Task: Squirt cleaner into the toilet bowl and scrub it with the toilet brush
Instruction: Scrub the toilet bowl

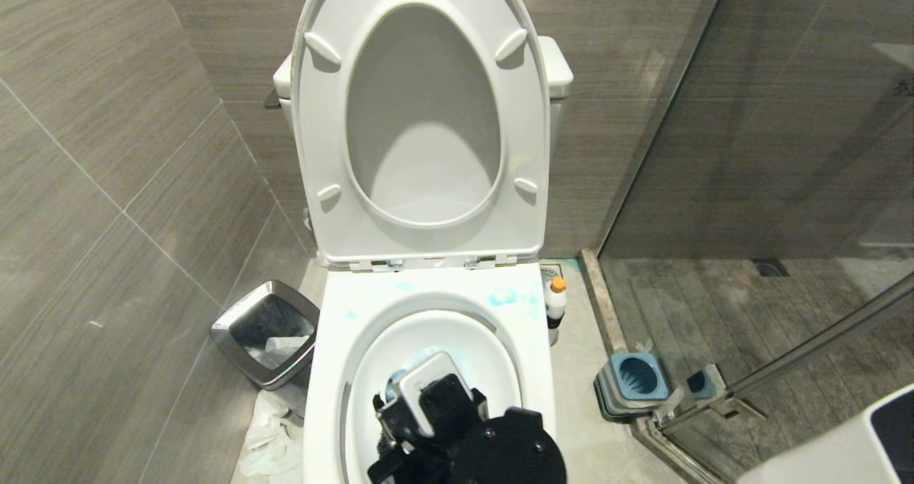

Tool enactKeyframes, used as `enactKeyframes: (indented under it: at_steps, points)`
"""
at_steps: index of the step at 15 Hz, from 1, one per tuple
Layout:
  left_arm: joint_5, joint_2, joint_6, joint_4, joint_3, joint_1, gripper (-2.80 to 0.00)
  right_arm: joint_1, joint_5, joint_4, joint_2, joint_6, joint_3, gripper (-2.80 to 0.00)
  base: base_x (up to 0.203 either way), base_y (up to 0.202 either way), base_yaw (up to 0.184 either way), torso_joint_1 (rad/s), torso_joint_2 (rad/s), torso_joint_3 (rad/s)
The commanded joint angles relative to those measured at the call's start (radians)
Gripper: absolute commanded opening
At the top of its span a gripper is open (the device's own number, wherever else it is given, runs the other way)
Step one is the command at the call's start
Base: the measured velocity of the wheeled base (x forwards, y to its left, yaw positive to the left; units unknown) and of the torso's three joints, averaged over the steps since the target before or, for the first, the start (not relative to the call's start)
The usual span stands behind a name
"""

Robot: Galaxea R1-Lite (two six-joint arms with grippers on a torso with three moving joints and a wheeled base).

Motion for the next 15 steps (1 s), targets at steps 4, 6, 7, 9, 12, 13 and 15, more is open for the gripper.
enactKeyframes:
  at_steps: [4, 6, 7, 9, 12, 13, 15]
  points:
    - [0.000, 0.001, 0.000, 0.001, 0.002, 0.000, -2.80, 0.003, -0.015, -0.086, -0.252, 0.016, 0.289, -2.80, 0.000, 0.000, 0.000, 0.000, 0.00, 0.000]
    - [0.000, 0.001, 0.000, 0.001, 0.002, 0.000, -2.80, -0.067, -0.020, -0.088, -0.285, 0.031, 0.313, -2.80, 0.000, 0.000, 0.000, 0.000, 0.00, 0.000]
    - [0.000, 0.001, 0.000, 0.001, 0.002, 0.000, -2.80, -0.105, -0.020, -0.088, -0.297, 0.033, 0.318, -2.80, 0.000, 0.000, 0.000, 0.000, 0.00, 0.000]
    - [0.000, 0.001, 0.000, 0.001, 0.002, 0.000, -2.80, -0.169, -0.015, -0.088, -0.315, 0.034, 0.320, -2.80, 0.000, 0.000, 0.000, 0.000, 0.00, 0.000]
    - [0.000, 0.001, 0.000, 0.001, 0.002, 0.000, -2.80, -0.235, -0.013, -0.088, -0.310, 0.038, 0.321, -2.80, 0.000, 0.000, 0.000, 0.000, 0.00, 0.000]
    - [0.000, 0.001, 0.002, 0.001, 0.002, 0.000, -2.80, -0.252, -0.013, -0.088, -0.300, 0.037, 0.316, -2.80, 0.000, 0.000, 0.000, 0.000, 0.00, 0.000]
    - [0.000, 0.001, 0.000, 0.001, 0.002, 0.000, -2.80, -0.300, -0.012, -0.087, -0.280, 0.032, 0.296, -2.80, 0.000, 0.000, 0.000, 0.000, 0.00, 0.000]
